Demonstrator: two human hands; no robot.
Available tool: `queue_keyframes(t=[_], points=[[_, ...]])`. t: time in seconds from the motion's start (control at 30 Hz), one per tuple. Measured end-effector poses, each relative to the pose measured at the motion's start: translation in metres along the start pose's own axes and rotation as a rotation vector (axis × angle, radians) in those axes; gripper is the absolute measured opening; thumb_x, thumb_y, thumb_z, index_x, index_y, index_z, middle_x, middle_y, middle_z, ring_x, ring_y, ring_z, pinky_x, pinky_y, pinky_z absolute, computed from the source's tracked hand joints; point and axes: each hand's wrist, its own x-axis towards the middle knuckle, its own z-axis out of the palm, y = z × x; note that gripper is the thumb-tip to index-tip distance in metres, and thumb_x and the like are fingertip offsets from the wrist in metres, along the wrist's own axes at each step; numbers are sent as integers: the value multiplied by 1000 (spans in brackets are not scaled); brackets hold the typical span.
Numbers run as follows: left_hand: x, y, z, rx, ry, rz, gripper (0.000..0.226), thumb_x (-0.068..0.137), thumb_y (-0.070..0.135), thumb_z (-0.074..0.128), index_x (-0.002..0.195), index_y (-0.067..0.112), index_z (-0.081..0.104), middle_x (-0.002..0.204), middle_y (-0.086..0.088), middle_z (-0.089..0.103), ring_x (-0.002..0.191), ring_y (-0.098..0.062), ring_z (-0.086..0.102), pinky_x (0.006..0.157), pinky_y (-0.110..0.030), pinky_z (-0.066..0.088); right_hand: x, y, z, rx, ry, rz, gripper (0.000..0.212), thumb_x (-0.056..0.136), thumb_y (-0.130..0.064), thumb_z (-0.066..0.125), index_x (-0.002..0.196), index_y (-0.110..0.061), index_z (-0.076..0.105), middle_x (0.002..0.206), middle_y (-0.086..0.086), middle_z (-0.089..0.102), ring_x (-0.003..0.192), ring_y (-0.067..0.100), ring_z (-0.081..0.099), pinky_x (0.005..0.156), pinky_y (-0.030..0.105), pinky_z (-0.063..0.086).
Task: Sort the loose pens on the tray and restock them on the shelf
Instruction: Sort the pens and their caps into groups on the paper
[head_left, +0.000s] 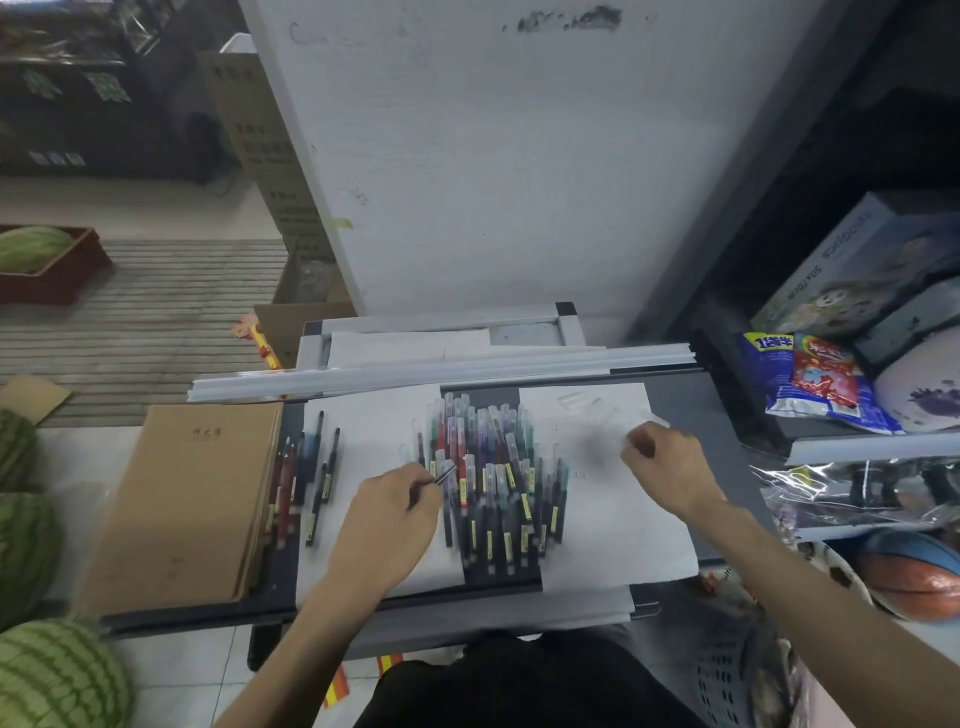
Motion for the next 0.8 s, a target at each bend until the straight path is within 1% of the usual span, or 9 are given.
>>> queue_keyframes(t=[0.07,0.1,0.2,0.3,0.4,0.47,0.57,0.67,0.8], points=[[-2,6,-4,-90,-34,20,25,101,18,52,80,16,66,72,-3,70,54,-17,55,56,-38,46,-17,-27,-8,273,-47,-1,14,99,-23,62,90,-19,73,77,-10,67,76,16,62,69,25,44],[-4,10,-7,-132,-58,33,26,102,16,51,81,15,67,71,0,69,50,-13,49,52,-31,40,-28,-41,-13,393,-87,-7,16,99,-22,63,88,-20,75,70,-11,64,70,15,58,67,25,43],[-13,27,-18,-250,-146,112,24,104,17,56,89,18,74,69,13,67,50,-7,42,51,-17,34,-57,-78,-27,660,-225,-69,16,96,-19,68,86,-17,79,61,3,54,62,19,46,63,29,39],[-22,44,-28,-310,-189,242,19,103,26,62,93,20,77,77,2,67,53,-6,46,55,-13,35,-79,-102,-40,851,-321,-126,12,94,-16,71,87,-10,79,63,11,47,62,22,41,58,22,36],[-27,52,-37,-346,-186,324,20,103,27,62,94,18,78,76,-2,65,53,-7,43,55,-13,32,-94,-117,-51,894,-366,-222,12,94,-20,74,86,-12,78,65,11,43,63,20,36,56,17,34],[-29,55,-42,-342,-182,364,18,103,27,62,94,23,78,77,-1,65,54,-8,44,55,-17,33,-98,-120,-57,908,-375,-290,14,91,-26,74,91,-12,79,69,21,43,65,23,36,60,24,34],[-30,56,-46,-298,-173,405,17,103,27,63,93,28,76,77,3,66,59,-12,51,58,-18,37,-99,-123,-63,839,-347,-372,14,90,-28,73,95,-18,80,81,31,54,70,39,42,66,38,35],[-31,55,-47,-234,-177,445,17,103,28,62,92,28,75,77,6,64,65,-17,55,60,-19,39,-100,-125,-66,738,-322,-449,7,93,-21,75,94,-23,81,86,13,64,79,42,54,68,42,42],[-29,53,-43,-216,-184,472,19,105,27,61,93,25,76,76,5,63,67,-19,55,61,-24,41,-102,-126,-56,652,-335,-471,7,93,-25,76,93,-29,81,85,6,64,78,37,57,69,46,48]])
